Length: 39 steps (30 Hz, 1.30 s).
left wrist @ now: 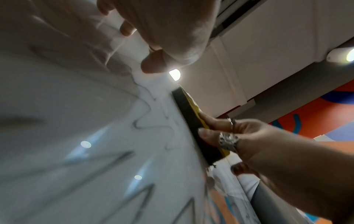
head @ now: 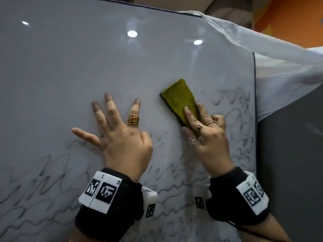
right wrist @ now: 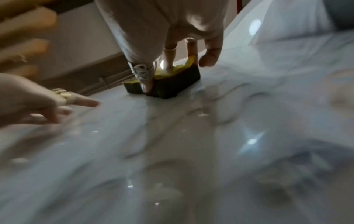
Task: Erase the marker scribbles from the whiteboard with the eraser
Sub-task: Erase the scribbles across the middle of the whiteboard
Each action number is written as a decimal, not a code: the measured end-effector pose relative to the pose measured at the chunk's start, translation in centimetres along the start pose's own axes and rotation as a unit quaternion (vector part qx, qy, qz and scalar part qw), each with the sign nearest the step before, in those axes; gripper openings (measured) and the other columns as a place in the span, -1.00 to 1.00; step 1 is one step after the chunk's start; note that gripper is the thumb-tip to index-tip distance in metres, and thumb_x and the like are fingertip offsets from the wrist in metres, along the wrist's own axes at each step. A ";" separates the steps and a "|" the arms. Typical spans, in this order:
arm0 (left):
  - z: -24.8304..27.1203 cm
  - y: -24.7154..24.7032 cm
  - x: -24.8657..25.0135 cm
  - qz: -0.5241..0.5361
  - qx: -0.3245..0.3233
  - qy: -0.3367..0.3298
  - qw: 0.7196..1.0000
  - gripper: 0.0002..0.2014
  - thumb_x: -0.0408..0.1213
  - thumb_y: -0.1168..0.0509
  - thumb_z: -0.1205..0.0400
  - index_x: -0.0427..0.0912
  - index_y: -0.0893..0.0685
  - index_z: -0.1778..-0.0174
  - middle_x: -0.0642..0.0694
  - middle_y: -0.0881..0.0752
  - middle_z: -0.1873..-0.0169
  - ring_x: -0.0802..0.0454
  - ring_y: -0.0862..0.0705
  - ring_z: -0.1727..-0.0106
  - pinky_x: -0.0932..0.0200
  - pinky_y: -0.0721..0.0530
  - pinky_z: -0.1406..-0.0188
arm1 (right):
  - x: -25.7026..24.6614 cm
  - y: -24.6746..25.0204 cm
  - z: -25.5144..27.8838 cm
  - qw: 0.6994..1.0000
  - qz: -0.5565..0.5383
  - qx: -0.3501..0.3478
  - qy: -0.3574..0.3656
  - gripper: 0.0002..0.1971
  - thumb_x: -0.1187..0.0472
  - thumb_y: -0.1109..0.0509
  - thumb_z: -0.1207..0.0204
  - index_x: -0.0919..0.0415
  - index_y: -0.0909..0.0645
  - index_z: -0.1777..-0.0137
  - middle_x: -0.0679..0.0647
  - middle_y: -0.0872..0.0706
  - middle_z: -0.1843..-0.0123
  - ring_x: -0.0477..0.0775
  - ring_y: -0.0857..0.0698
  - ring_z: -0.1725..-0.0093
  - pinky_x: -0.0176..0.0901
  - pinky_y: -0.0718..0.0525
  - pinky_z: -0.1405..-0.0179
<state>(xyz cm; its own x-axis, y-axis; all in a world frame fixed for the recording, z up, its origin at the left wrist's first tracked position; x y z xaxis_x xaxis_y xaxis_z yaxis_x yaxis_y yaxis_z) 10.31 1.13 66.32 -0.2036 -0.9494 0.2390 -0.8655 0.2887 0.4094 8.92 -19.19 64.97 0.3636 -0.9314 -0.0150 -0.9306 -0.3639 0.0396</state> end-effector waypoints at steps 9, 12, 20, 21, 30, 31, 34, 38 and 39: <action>1.4 -1.1 6.0 0.055 0.000 -0.097 0.994 -0.23 -0.12 0.02 -0.29 0.11 -0.33 -0.55 -0.11 -0.03 -0.65 -0.16 0.07 -0.66 -0.52 0.46 -0.32 | 3.8 1.2 -0.1 0.998 -0.020 0.019 -0.057 -0.50 -0.02 -0.29 -0.51 0.03 -0.44 -0.45 0.23 -0.46 -0.49 0.20 -0.40 -0.04 -0.61 -0.09 -0.27; 1.6 -2.2 8.5 0.042 -0.015 -0.132 0.990 -0.24 -0.14 0.01 -0.32 0.07 -0.35 -0.56 -0.06 -0.10 -0.64 -0.07 0.01 -0.66 -0.38 0.56 -0.33 | 4.4 1.0 0.2 0.999 -0.025 -0.018 -0.036 -0.50 -0.04 -0.30 -0.51 -0.06 -0.38 -0.46 0.00 -0.38 -0.51 0.17 -0.40 -0.09 -0.55 -0.16 -0.27; 1.3 -3.1 8.4 0.017 -0.032 -0.131 0.991 -0.23 -0.11 0.05 -0.34 0.12 -0.24 -0.59 -0.03 -0.01 -0.66 -0.02 0.11 -0.67 -0.41 0.63 -0.26 | 10.5 2.8 -0.2 0.979 -0.014 0.000 -0.205 -0.47 0.14 -0.41 -0.55 0.03 -0.37 -0.50 0.23 -0.25 -0.61 0.23 -0.39 -0.24 -0.59 -0.08 -0.21; 1.4 -3.2 8.4 0.018 -0.031 -0.130 0.991 -0.23 -0.11 0.04 -0.34 0.12 -0.25 -0.59 -0.04 -0.02 -0.66 -0.03 0.09 -0.67 -0.42 0.61 -0.27 | 9.0 2.2 0.0 0.985 -0.021 -0.005 -0.171 -0.46 0.11 -0.41 -0.54 0.00 -0.35 -0.49 0.24 -0.28 -0.60 0.17 -0.36 -0.21 -0.65 -0.07 -0.21; 1.6 -3.4 8.4 0.007 -0.034 -0.140 0.990 -0.21 -0.09 0.00 -0.37 0.15 -0.08 -0.63 0.00 0.15 -0.66 0.00 0.26 -0.65 -0.37 0.71 -0.19 | 15.4 4.7 -0.4 0.973 0.006 -0.021 -0.231 -0.47 0.18 -0.43 -0.54 0.12 -0.41 -0.50 0.20 -0.25 -0.62 0.32 -0.36 -0.44 -0.70 0.01 -0.24; 1.6 -3.3 8.4 0.009 -0.037 -0.139 0.990 -0.21 -0.10 0.00 -0.37 0.15 -0.08 -0.63 0.00 0.15 -0.66 0.00 0.26 -0.65 -0.37 0.71 -0.19 | 15.4 4.7 -0.2 0.971 0.003 -0.021 -0.237 -0.47 0.19 -0.43 -0.54 0.11 -0.41 -0.51 0.19 -0.25 -0.62 0.31 -0.35 -0.45 -0.62 -0.01 -0.31; 1.7 -3.2 8.5 0.007 -0.043 -0.143 0.989 -0.21 -0.09 0.03 -0.38 0.16 -0.02 -0.64 0.01 0.21 -0.66 0.01 0.32 -0.64 -0.37 0.73 -0.15 | 14.7 4.7 2.1 0.968 0.009 -0.014 -0.251 -0.47 0.22 -0.44 -0.53 0.13 -0.43 -0.49 0.24 -0.30 -0.60 0.40 -0.42 -0.41 -0.15 -0.24 -0.43; 1.6 -3.2 8.6 0.012 -0.049 -0.151 0.987 -0.23 -0.10 -0.04 -0.47 0.15 0.04 -0.64 0.02 0.29 -0.64 0.01 0.40 -0.62 -0.39 0.75 -0.10 | 13.6 4.8 5.4 0.967 0.054 -0.041 -0.247 -0.46 0.10 -0.33 -0.52 0.20 -0.42 -0.50 0.31 -0.32 -0.58 0.41 -0.43 -0.27 -0.35 -0.18 -0.19; 1.6 -3.2 8.6 0.014 -0.052 -0.151 0.987 -0.23 -0.10 -0.06 -0.48 0.15 0.05 -0.65 0.02 0.30 -0.64 0.01 0.41 -0.61 -0.39 0.75 -0.09 | 13.6 4.9 4.9 0.967 0.065 -0.051 -0.243 -0.44 0.08 -0.29 -0.50 0.20 -0.41 -0.51 0.32 -0.32 -0.57 0.42 -0.43 -0.26 -0.31 -0.19 -0.19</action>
<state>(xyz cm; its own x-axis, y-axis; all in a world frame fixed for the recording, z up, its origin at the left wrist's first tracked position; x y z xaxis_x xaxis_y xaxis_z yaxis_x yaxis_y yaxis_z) 10.60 -8.20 65.61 -0.3669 -0.9301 -0.0154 -0.8091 0.3109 0.4987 9.05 -33.63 60.04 0.1576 -0.8690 -0.4690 -0.9491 -0.2645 0.1711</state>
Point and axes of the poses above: each hand's wrist, its own z-axis away from the middle knuckle, its own y-axis out of the back of the hand, x = y × z, the point moved 10 cm from there along -z, towards the middle knuckle
